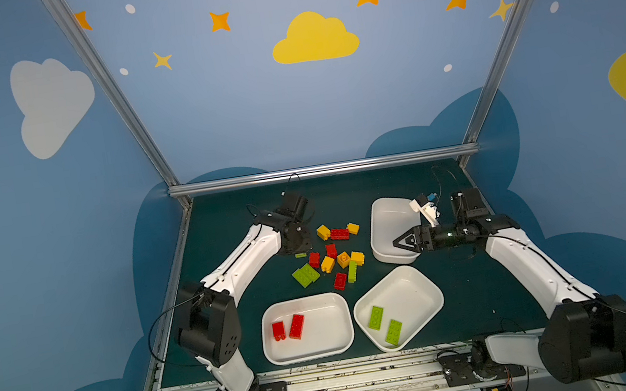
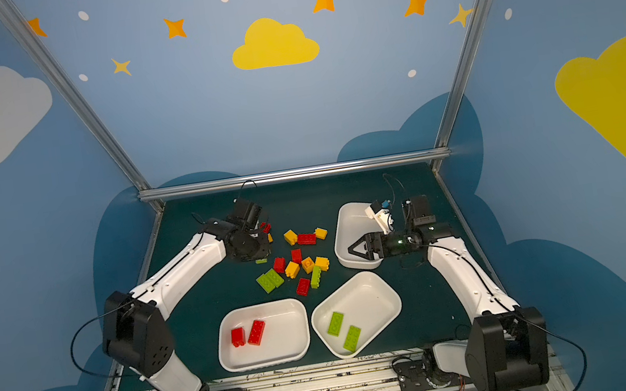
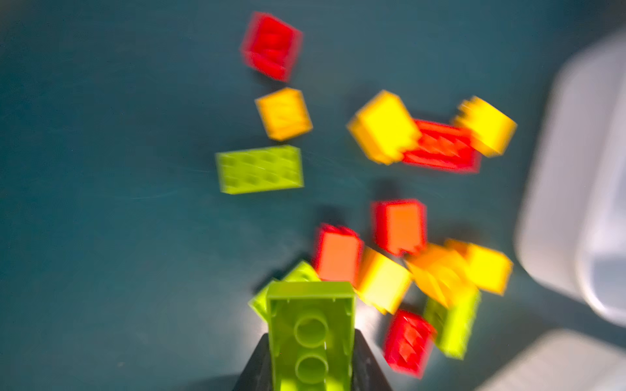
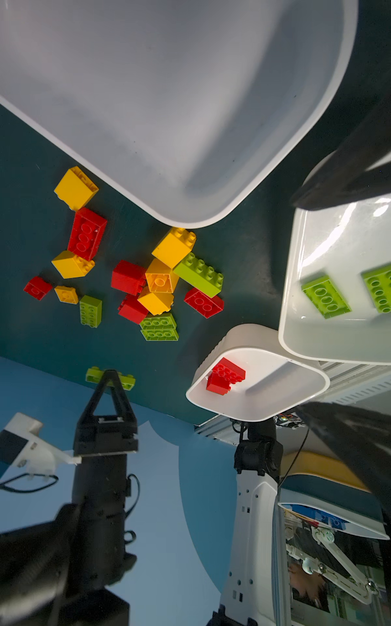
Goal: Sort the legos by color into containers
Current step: 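Carry the lime-green brick with the left gripper and drop it into the middle bin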
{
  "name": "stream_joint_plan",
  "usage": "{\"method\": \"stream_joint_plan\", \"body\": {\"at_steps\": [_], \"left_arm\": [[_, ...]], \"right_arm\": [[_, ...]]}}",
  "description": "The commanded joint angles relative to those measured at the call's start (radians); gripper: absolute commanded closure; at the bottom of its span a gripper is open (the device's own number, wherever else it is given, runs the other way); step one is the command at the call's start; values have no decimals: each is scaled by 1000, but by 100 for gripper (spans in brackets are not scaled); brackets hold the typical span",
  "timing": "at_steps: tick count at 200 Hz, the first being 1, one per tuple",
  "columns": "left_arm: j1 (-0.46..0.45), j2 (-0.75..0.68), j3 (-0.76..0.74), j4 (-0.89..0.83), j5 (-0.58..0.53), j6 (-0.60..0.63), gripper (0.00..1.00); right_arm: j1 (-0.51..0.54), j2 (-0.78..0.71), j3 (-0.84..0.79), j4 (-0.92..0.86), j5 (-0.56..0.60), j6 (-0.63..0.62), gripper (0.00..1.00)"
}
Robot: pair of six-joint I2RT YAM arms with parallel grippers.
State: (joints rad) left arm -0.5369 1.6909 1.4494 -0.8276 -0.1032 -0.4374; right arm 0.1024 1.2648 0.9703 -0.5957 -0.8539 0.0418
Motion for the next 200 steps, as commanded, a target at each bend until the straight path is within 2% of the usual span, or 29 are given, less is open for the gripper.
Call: {"method": "stream_joint_plan", "body": {"at_steps": [1,39,75,119,156,180,200], "left_arm": [[-110,-51,-16,-56,120,101,68],[-302,-109,-73,57,254,121,68],[-434,-33,-87,122,317,132,69],[-535,107,-57,176,311,127,69],[-566,181,-87,206,290,100,70],[-568,185,-118,221,302,95,65],[-565,171,-108,195,306,92,48]], "right_arm": [[-11,-16,22,-22,-4,-28,13],[-21,-18,28,-35,-7,-32,13],[-24,-17,30,-30,-4,-26,13],[-24,-27,18,-32,12,-25,13],[-24,-16,22,-34,13,-24,13],[-25,-15,21,-30,13,-24,13],[-25,-18,12,-26,10,-20,13]]}}
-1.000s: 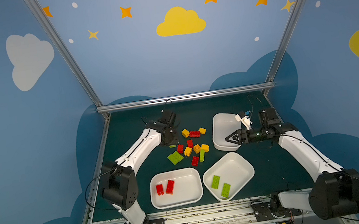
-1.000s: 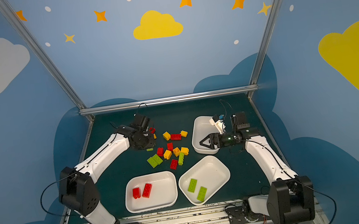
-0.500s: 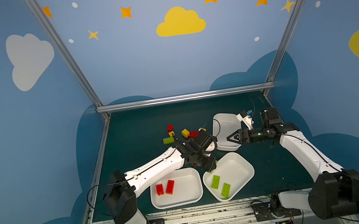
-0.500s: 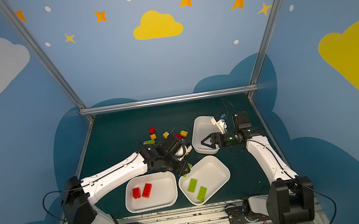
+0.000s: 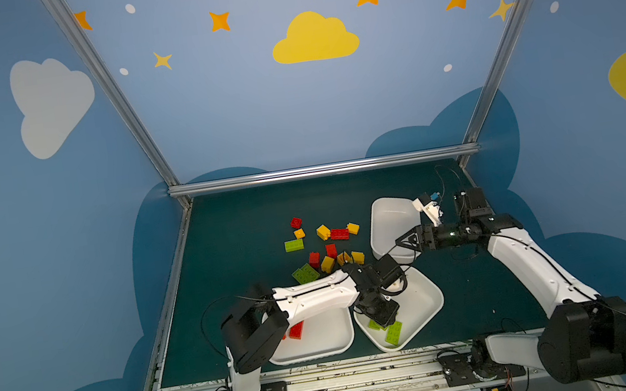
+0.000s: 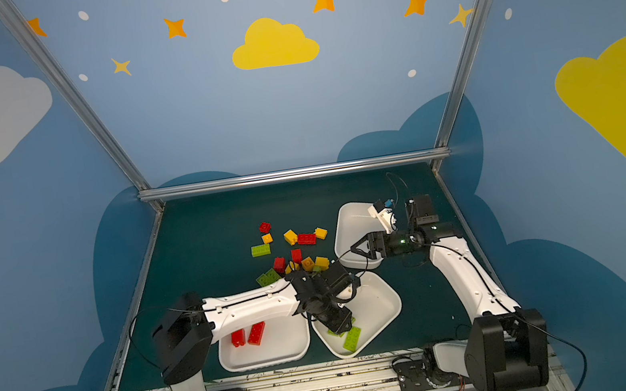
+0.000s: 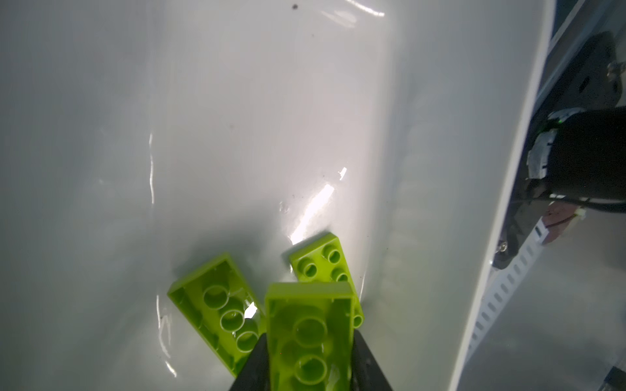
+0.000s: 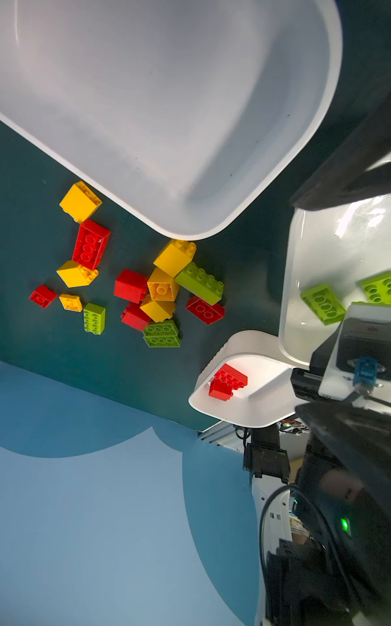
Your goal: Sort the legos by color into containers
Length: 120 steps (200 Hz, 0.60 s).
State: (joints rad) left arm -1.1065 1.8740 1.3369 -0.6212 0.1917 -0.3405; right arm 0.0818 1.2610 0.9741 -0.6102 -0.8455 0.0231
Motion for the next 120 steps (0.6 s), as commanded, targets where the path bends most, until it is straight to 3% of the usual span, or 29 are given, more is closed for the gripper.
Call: {"method": "stream_joint_plan", "body": {"at_steps": [1,42,61,104,120], "left_arm": [[5,-13,5,-13,10,-5,47],[39,-62,59,-130,26,-2,28],[75,-112,99,-201,0,4,26],[273,-194,113,-287,-8,52,24],[352,-203,120,-312,-94,56,21]], "right_arm": [[-4,-15,8,-11,1,-1,13],[-3,-22,0,-10,-1,0,13],[-3,-23,3,-8,-4,0,13],[1,-23,4,7,-16,13,13],[4,-26,6,9,-18,12,13]]}}
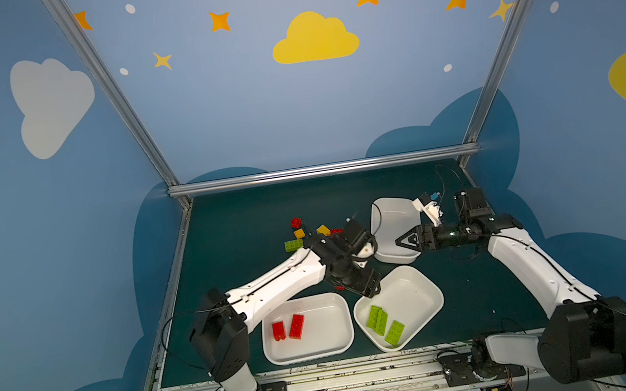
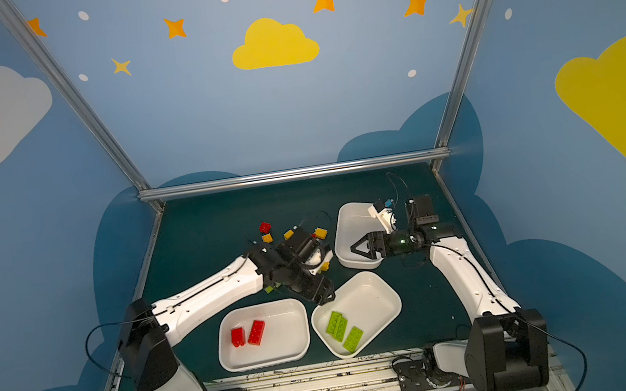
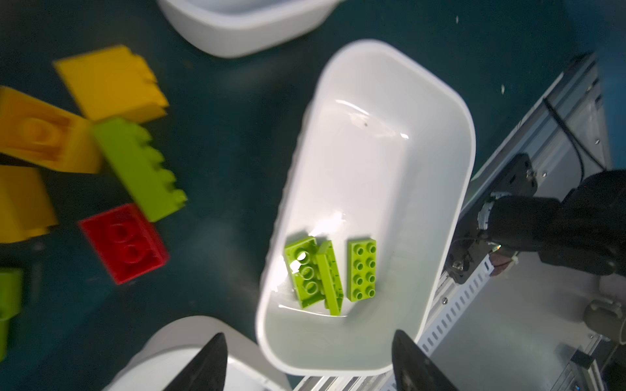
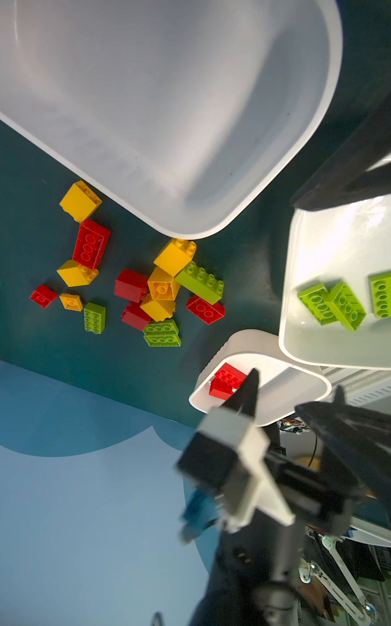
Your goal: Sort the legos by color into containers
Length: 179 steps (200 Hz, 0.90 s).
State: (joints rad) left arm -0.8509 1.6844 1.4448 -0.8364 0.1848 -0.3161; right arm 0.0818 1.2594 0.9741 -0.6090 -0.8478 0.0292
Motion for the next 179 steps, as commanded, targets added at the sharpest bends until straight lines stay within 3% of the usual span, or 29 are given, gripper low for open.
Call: {"method": "stream_joint_plan", "body": {"at_steps": [1,35,73,111,179], "left_arm": [[103,-14,12,-98,-94,32,20],[307,7,15,-33,-122,-82,20],[443,80,-14,137,-156,-412,19],[488,184,27,141,-255,-712,14],[500,398,273,-140,-369,-1070,13]], "right_arm": [[4,-24,5,8,-16,8,13],[16,-23,0,25,-16,22,14],[30,-15,-8,48,-16,35,13],[31,-11,-6,48,-16,34,13],[30,11,-19,66,-28,35,13]]}}
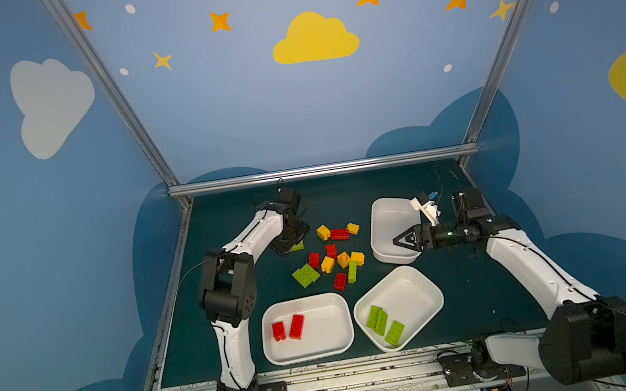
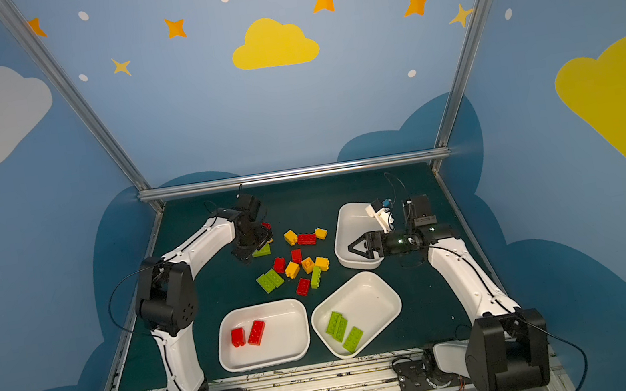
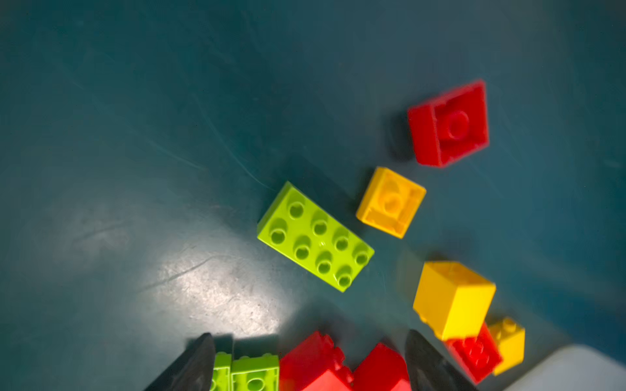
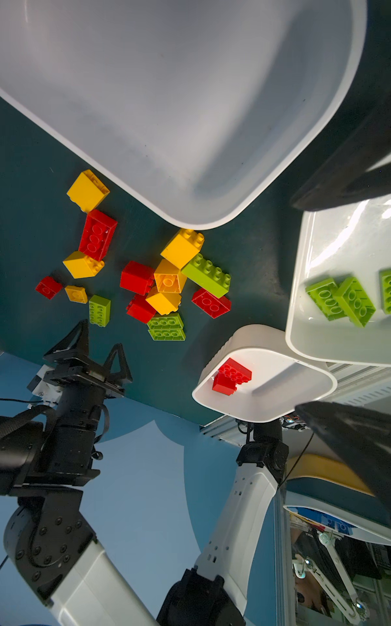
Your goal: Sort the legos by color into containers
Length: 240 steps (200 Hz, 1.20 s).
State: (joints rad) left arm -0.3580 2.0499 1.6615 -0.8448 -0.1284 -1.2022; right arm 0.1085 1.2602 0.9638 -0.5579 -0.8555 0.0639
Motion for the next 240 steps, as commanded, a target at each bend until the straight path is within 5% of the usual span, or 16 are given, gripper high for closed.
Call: {"method": "stream_joint_plan", "body": {"at_steps": [1,140,192,240], "left_arm": [[8,34,57,-130,-56,-187,13],[28,232,205,-152,-80,-313,21],[16,253,246,-229,-94,-321,41],[0,264,254,-230,-87,-306,50]], "right_arm": [[2,10,-8,16,-20,0,14],[19,-29,-13,-26,-68,-26,13],[11,-34,-15,-37,-56,-29,13],[5,-30,-4,-45,-54,-35,13]]}}
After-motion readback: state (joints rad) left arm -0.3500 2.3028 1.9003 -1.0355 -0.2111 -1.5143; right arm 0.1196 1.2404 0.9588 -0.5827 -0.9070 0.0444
